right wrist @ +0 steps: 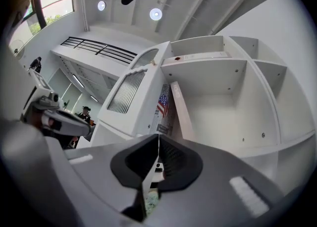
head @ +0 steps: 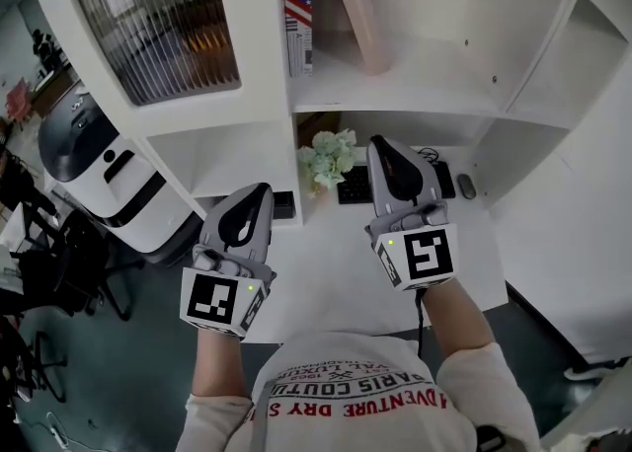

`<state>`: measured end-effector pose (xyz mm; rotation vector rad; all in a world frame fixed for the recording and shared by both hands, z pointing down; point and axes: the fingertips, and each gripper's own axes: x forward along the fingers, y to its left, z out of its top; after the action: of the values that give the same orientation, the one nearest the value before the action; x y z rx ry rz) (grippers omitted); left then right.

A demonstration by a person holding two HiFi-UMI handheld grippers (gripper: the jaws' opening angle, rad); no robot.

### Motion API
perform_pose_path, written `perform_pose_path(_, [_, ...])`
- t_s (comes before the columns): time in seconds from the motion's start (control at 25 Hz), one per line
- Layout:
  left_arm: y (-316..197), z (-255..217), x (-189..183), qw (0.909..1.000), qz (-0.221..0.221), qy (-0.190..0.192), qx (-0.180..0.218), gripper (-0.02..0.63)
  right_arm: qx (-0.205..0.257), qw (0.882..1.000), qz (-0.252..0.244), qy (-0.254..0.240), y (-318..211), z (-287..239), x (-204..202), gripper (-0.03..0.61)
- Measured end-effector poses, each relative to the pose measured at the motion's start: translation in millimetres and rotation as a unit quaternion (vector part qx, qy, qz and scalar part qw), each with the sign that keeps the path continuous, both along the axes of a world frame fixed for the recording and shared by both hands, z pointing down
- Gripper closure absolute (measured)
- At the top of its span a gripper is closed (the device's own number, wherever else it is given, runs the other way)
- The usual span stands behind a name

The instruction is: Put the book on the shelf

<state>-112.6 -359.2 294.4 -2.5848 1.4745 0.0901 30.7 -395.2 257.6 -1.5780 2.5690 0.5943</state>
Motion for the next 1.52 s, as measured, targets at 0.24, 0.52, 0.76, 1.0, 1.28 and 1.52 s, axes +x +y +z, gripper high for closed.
perform_pose_path(0.24, [-0.2, 24.3, -2.0, 0.9996, -0.001, 0.001, -0.027, 0.608, -0.061, 0.998, -0.024, 0.005, 22.2, 59.5, 4.4, 0.578])
perform_pose_path(0.52, [-2.9, 39.3, 6.8, 0.9991, 0.012, -0.007, -0.040, 0.609, -0.109, 0.993, -0.049, 0.015, 28.8, 92.2, 5.9, 0.578])
perform_pose_path(0.76, [-3.8, 46.0, -0.1, 0.9989, 0.001, 0.003, -0.046, 0.609, -0.119, 0.992, -0.037, 0.005, 24.5, 97.3, 12.1, 0.578])
perform_pose_path(1.0, [-5.9, 39.5, -7.2, 0.9990, -0.013, 0.004, -0.042, 0.609, -0.108, 0.993, -0.038, 0.001, 21.0, 89.3, 12.0, 0.578])
perform_pose_path(1.28, [-9.9, 41.2, -3.2, 0.9990, -0.015, -0.006, -0.042, 0.609, -0.110, 0.993, -0.039, -0.016, 10.5, 85.0, 10.1, 0.578])
perform_pose_path(1.52, [-11.1, 39.0, 3.6, 0.9990, -0.010, -0.012, -0.041, 0.609, -0.091, 0.995, -0.035, -0.002, 9.6, 77.9, 7.7, 0.578])
